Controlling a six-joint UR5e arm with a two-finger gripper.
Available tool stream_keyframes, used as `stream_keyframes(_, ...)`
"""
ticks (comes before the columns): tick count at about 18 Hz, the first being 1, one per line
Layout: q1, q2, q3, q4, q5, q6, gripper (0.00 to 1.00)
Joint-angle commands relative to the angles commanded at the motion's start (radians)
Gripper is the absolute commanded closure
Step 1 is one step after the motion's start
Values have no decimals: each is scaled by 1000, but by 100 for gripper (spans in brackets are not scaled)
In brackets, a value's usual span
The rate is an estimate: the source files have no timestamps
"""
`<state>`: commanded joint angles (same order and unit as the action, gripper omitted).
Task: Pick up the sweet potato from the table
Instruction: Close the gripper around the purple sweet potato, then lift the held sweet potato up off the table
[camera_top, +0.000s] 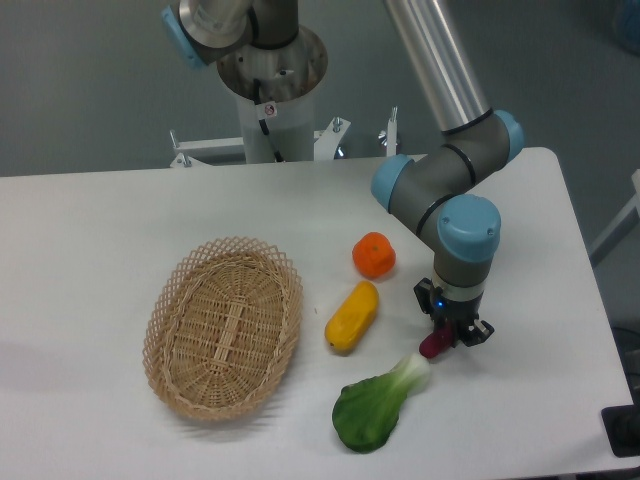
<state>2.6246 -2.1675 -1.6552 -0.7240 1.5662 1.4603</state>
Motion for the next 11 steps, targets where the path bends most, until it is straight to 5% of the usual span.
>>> stream_keyframes(4, 2, 14, 15, -3, -2, 5, 79)
stream_keyframes(11, 9, 181, 11, -23, -49, -34, 78)
